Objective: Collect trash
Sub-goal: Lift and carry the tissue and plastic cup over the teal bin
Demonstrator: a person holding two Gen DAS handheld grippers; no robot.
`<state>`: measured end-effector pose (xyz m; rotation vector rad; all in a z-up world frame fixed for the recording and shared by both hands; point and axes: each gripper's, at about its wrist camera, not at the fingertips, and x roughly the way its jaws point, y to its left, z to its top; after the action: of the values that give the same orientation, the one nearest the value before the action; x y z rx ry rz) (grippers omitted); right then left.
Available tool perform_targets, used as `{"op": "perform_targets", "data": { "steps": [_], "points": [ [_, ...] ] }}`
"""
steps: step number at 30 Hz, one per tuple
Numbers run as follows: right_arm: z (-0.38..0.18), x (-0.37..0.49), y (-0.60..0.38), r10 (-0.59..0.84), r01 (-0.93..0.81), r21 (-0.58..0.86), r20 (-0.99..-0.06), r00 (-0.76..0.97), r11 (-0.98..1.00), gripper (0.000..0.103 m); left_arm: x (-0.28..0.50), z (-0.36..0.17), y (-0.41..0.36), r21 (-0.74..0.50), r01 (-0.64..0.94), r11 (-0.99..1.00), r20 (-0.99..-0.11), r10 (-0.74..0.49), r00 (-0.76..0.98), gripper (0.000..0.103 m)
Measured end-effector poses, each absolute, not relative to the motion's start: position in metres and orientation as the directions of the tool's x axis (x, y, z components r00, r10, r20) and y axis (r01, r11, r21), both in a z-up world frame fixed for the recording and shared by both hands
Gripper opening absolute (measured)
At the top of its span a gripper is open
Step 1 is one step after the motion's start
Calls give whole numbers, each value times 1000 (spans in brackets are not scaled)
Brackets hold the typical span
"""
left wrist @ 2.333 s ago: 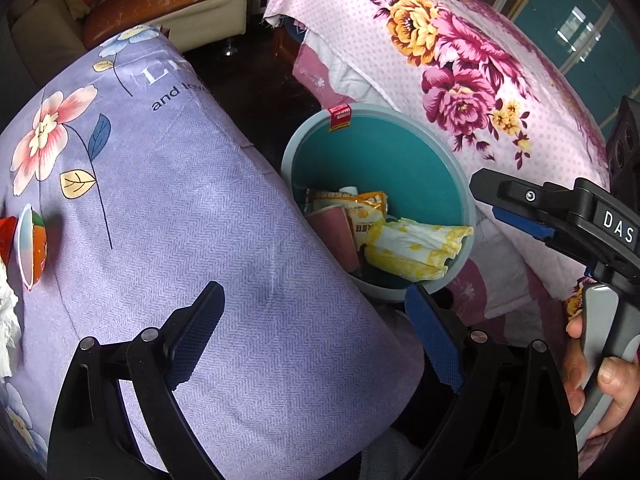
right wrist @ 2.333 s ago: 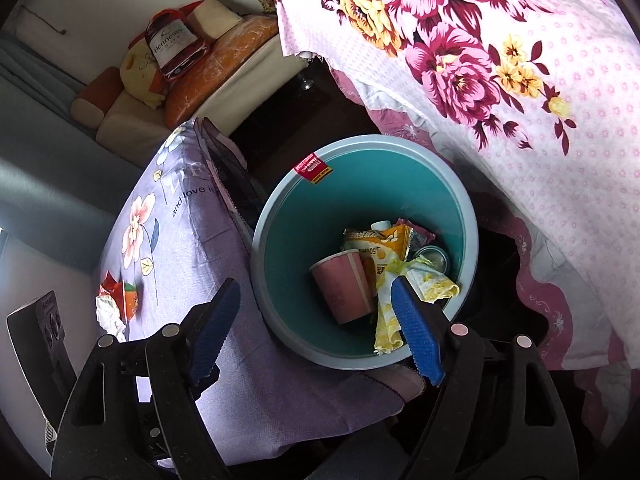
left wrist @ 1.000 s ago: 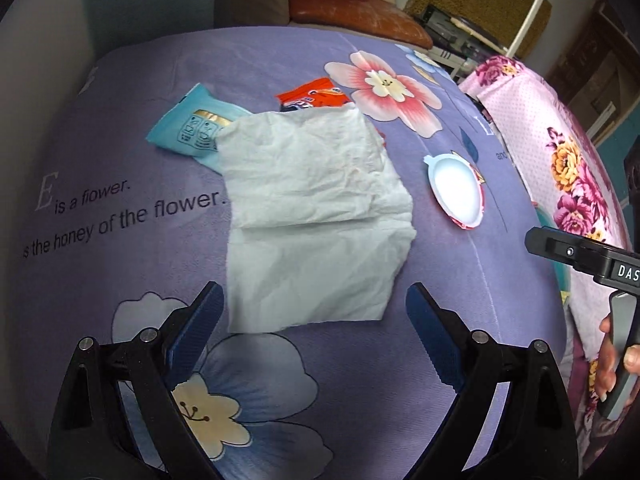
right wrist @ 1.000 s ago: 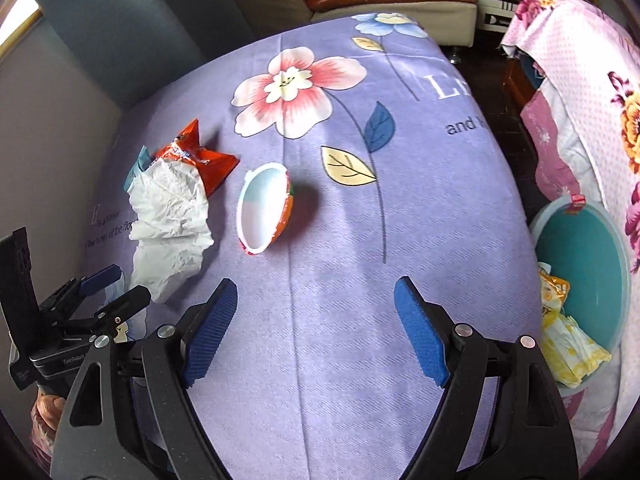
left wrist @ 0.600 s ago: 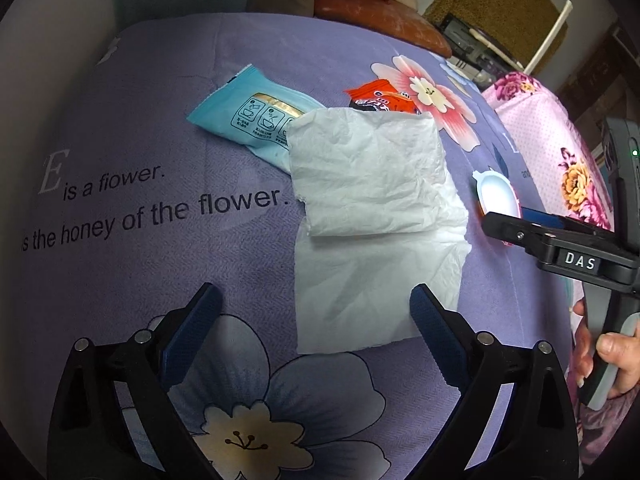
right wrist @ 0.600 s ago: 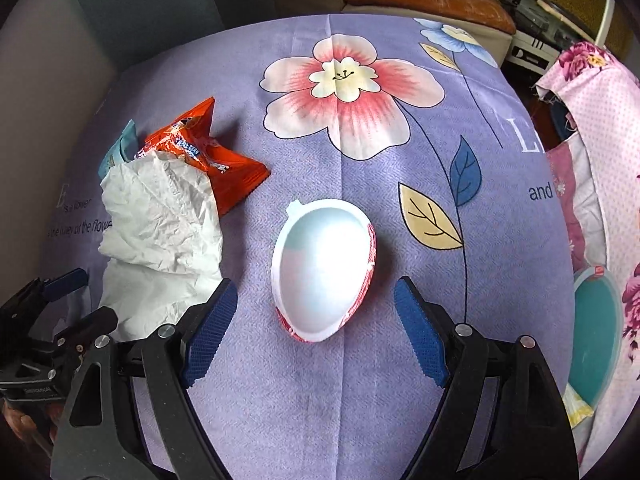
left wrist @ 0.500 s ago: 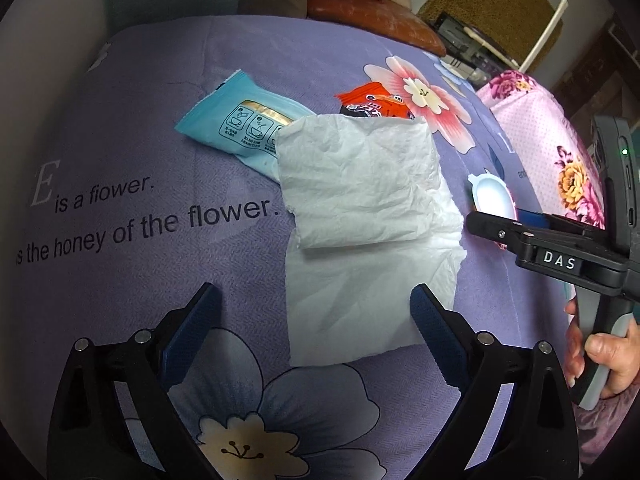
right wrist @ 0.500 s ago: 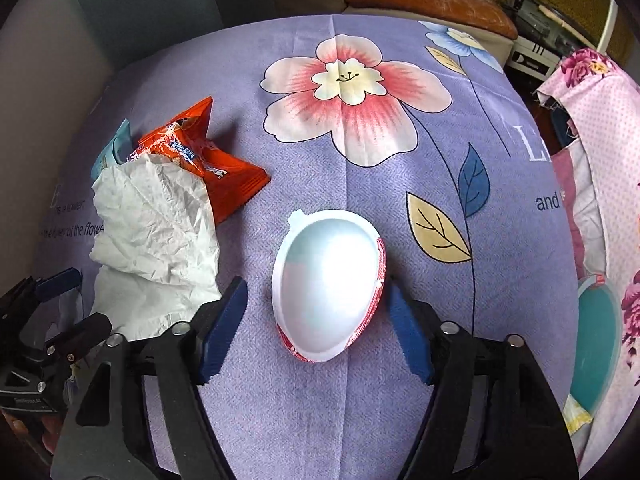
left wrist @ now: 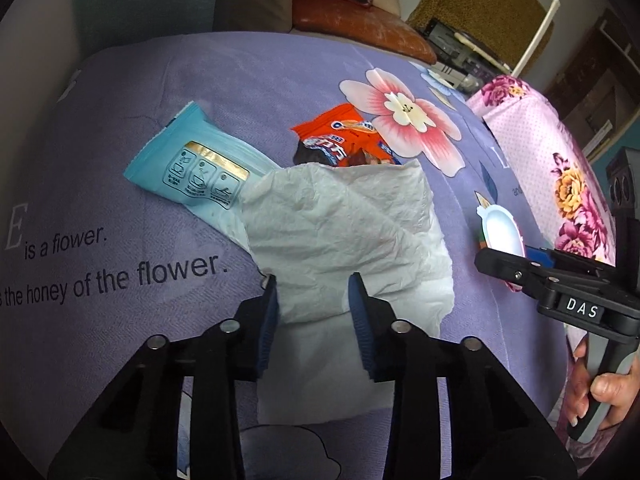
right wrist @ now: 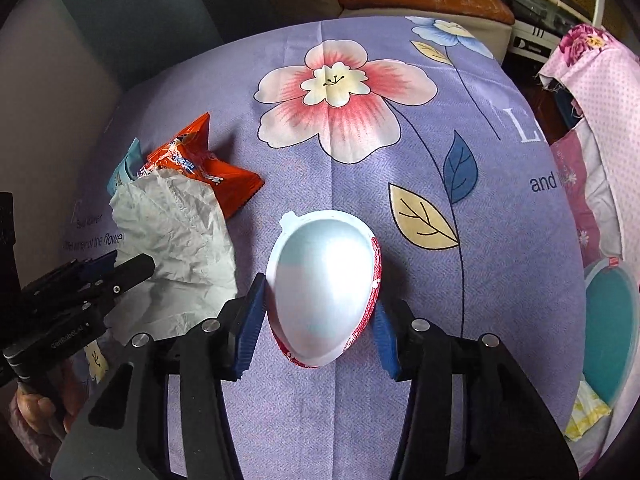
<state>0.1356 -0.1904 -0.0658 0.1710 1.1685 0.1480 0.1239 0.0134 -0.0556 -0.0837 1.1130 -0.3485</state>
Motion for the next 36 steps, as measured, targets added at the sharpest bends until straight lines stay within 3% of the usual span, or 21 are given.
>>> {"op": "perform_targets", "data": {
  "steps": [8,17,19,23,26,32,36],
  "points": [
    [-60,118,-204,230,-15,245,-890,393,970,47,83,-57,-14,-209,378,902,-876,-345,338,27],
    [-60,90,-219,257,10,282,-887,385,959,47,50,-60,-30,-262,434,862,-883,-395,252,28],
    [-59,85,-223,257,17,286,-885,389,958,47,47,-59,-28,-262,424,867,-885,-391,254,32],
    [-54,76,-230,259,24,293,-878,402,956,47,43,-42,-18,-226,399,889,-874,-366,319,66],
    [-51,69,-235,263,28,301,-873,410,953,47,39,-27,-12,-202,403,892,-861,-358,361,78],
    [-49,61,-245,271,44,317,-868,417,947,47,28,-16,-8,-140,432,891,-866,-322,383,89],
    [-49,56,-249,276,53,327,-865,419,944,47,34,-23,-18,-79,478,875,-888,-280,364,90]
  ]
}}
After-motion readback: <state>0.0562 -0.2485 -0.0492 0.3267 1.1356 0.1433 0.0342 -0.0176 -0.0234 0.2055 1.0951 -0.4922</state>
